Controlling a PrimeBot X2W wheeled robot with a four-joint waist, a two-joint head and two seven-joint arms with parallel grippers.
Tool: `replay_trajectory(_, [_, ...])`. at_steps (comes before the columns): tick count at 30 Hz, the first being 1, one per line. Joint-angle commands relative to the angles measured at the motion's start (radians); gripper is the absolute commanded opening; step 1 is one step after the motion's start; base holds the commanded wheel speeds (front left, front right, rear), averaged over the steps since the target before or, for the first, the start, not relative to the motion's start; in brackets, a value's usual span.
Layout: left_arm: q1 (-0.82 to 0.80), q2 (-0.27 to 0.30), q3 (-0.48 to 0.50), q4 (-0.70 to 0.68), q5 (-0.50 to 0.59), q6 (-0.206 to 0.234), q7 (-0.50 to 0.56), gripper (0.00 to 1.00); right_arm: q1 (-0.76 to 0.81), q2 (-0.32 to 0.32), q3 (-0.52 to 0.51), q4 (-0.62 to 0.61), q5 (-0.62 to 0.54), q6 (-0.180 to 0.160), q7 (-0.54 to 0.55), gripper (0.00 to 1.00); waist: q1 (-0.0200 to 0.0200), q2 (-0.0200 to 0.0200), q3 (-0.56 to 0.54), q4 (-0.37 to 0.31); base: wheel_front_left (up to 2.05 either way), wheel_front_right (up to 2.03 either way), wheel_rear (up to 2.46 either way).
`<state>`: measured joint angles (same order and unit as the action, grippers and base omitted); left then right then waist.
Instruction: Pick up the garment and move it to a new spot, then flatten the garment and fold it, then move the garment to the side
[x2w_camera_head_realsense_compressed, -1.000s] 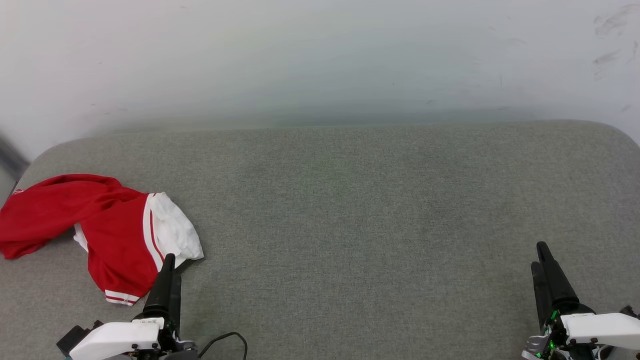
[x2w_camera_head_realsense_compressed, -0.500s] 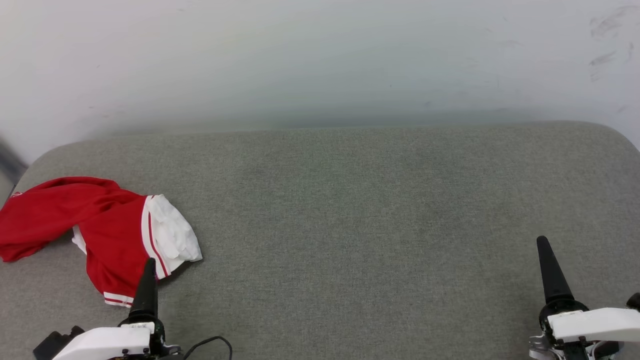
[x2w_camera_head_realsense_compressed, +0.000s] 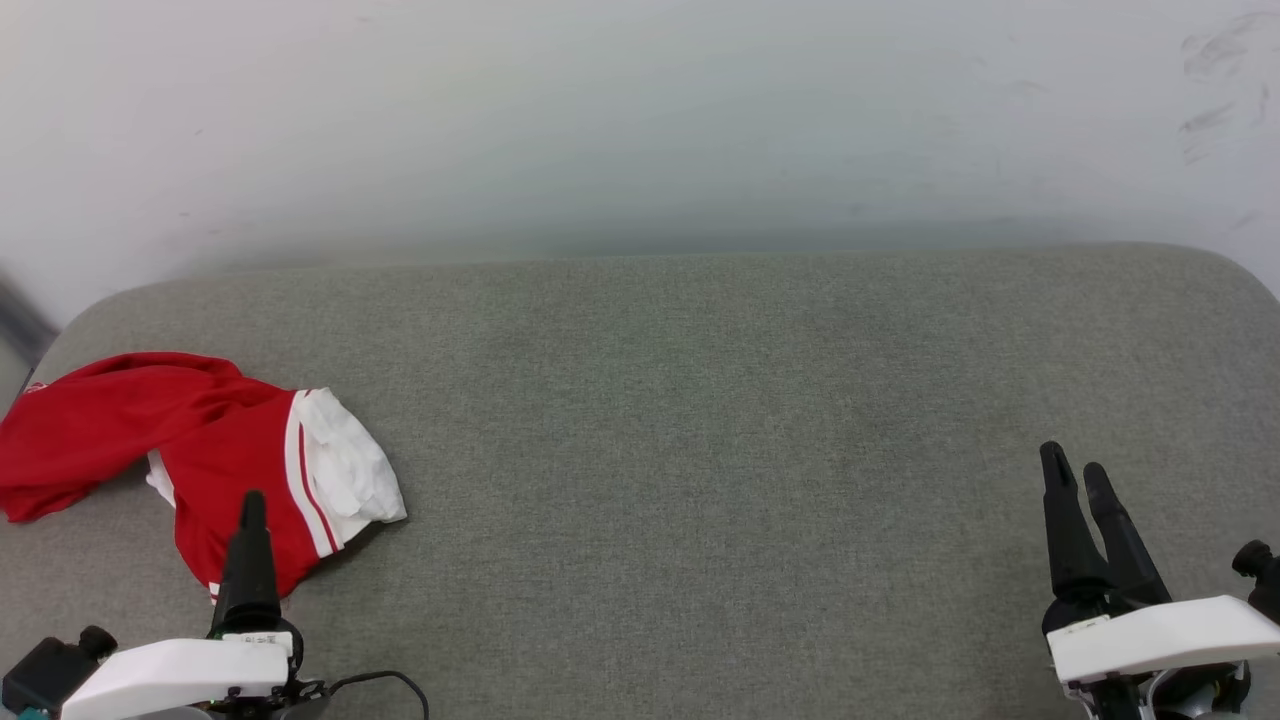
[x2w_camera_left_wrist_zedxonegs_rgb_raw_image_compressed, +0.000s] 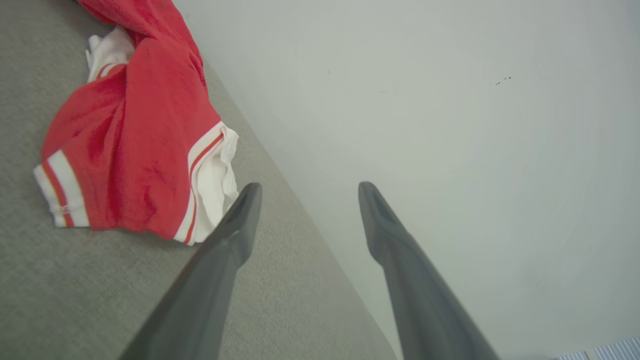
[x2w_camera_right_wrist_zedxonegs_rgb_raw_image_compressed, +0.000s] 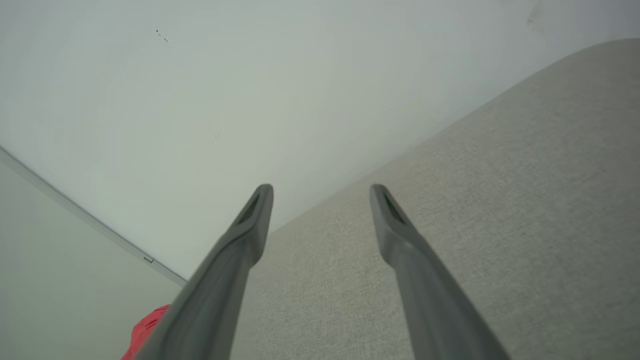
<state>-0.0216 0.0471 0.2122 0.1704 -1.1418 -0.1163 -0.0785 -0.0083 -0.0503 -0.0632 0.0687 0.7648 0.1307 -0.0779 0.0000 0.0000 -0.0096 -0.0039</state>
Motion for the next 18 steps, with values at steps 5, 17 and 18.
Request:
replay_trajectory(5, [0.019, 0.003, -0.037, -0.099, 0.170, 0.067, -0.023, 1.00, 0.013, -0.001, 0.016, -0.054, -0.134, 0.000, -0.023, 1.00, 0.0000, 0.0000, 0.000, -0.001, 0.00, 0.00, 0.00])
replay_trajectory(17, [0.063, 0.003, -0.171, -0.223, 0.500, 0.170, -0.058, 1.00, 0.034, 0.000, 0.053, -0.105, -0.357, 0.000, -0.058, 1.00, 0.0000, 0.0000, -0.003, -0.002, 0.00, 0.00, 0.00])
replay_trajectory(18, [0.066, 0.003, -0.183, -0.226, 0.527, 0.170, -0.061, 1.00, 0.036, 0.000, 0.055, -0.106, -0.374, 0.000, -0.061, 1.00, 0.0000, 0.0000, -0.003, -0.002, 0.00, 0.00, 0.00])
